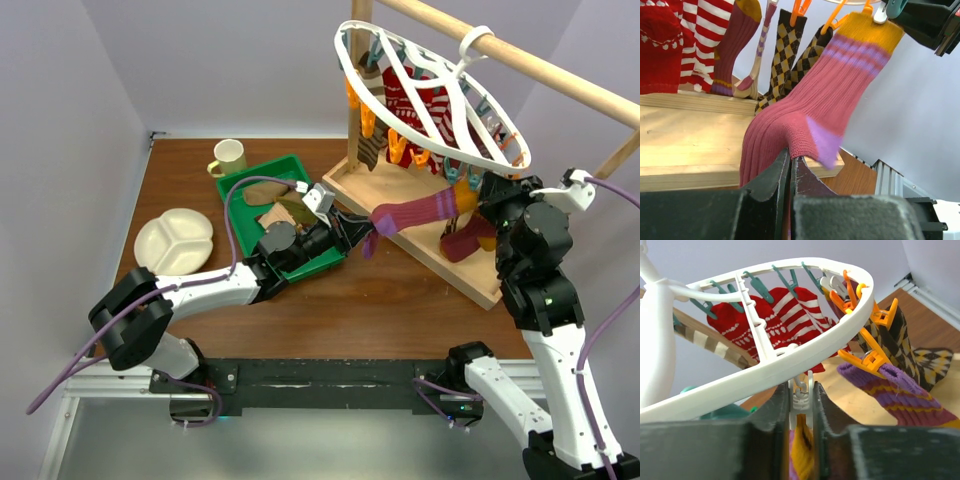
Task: Remove the socks clipped to the hanger
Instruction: Remove the sock from the hanger, then place the sock in the bin.
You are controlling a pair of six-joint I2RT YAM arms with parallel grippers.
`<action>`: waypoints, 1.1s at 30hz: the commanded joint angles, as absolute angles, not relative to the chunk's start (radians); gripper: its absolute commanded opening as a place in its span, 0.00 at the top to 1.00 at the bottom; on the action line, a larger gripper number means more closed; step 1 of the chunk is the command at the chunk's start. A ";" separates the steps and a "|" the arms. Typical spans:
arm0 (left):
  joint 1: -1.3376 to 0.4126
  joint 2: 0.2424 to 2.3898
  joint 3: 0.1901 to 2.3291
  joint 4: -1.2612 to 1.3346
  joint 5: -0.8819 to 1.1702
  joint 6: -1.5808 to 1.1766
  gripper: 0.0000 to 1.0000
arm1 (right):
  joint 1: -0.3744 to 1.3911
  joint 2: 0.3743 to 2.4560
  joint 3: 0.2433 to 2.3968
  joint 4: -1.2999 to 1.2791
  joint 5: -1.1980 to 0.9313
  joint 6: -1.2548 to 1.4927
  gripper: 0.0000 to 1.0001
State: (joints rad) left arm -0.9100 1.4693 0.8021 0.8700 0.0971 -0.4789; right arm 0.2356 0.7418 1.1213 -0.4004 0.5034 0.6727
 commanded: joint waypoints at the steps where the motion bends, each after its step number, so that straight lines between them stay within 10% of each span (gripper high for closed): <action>1: -0.905 1.425 0.804 0.899 0.094 -0.471 1.00 | 0.233 0.746 1.134 -0.350 0.508 0.677 0.99; 8: -0.904 1.402 0.808 0.885 0.089 -0.463 1.00 | 0.235 0.739 1.132 -0.356 0.489 0.675 1.00; 12: -0.905 1.388 0.811 0.877 0.086 -0.457 1.00 | 0.236 0.724 1.124 -0.351 0.476 0.663 0.29; 15: -0.904 1.384 0.813 0.874 0.084 -0.457 1.00 | 0.235 0.716 1.121 -0.365 0.474 0.657 0.15; 33: -0.767 1.385 0.864 0.764 0.006 -0.483 1.00 | 0.236 0.566 1.068 -0.521 0.457 0.617 0.06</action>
State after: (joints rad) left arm -0.8150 1.3972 0.8070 0.7765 0.0444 -0.4793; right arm 0.2356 0.6056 1.0878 -0.4759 0.4763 0.6441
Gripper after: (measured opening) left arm 0.039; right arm 0.934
